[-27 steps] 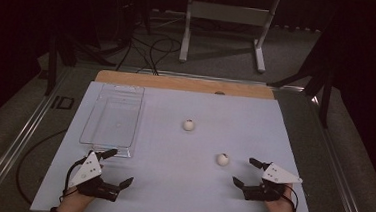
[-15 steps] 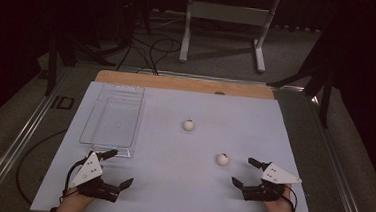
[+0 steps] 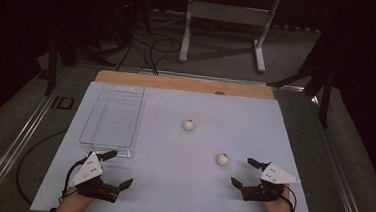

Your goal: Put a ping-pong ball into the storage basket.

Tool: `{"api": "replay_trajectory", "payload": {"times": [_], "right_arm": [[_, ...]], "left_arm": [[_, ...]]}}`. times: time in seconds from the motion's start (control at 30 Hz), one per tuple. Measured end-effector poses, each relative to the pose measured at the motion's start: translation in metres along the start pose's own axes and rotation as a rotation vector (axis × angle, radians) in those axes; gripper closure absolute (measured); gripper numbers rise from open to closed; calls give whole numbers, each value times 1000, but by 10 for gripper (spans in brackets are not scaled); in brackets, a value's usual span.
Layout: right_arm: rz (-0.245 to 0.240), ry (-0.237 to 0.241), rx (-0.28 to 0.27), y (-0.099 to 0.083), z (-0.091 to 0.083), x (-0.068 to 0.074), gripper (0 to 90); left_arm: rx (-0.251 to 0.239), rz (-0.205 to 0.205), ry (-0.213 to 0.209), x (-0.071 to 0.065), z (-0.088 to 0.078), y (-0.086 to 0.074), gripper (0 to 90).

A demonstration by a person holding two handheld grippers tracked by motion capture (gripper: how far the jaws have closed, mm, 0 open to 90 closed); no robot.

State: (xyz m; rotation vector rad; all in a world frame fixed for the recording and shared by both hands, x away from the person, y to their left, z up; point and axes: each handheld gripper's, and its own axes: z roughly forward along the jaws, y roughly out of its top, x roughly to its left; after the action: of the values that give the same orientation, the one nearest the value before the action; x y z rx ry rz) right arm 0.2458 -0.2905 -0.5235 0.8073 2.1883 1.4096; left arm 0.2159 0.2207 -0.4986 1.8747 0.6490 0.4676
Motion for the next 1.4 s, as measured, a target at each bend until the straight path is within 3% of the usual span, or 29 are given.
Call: {"api": "replay_trajectory", "payload": {"times": [0.17, 0.43, 1.4], "right_arm": [[5, 1, -14, 1, -2, 0, 90], [3, -4, -15, 2, -2, 2, 90], [6, 0, -19, 3, -3, 2, 91]], "left_arm": [[19, 16, 19, 0, 0, 2, 2], [34, -1, 0, 0, 0, 12, 2], [114, 62, -62, -1, 11, 79, 2]]}}
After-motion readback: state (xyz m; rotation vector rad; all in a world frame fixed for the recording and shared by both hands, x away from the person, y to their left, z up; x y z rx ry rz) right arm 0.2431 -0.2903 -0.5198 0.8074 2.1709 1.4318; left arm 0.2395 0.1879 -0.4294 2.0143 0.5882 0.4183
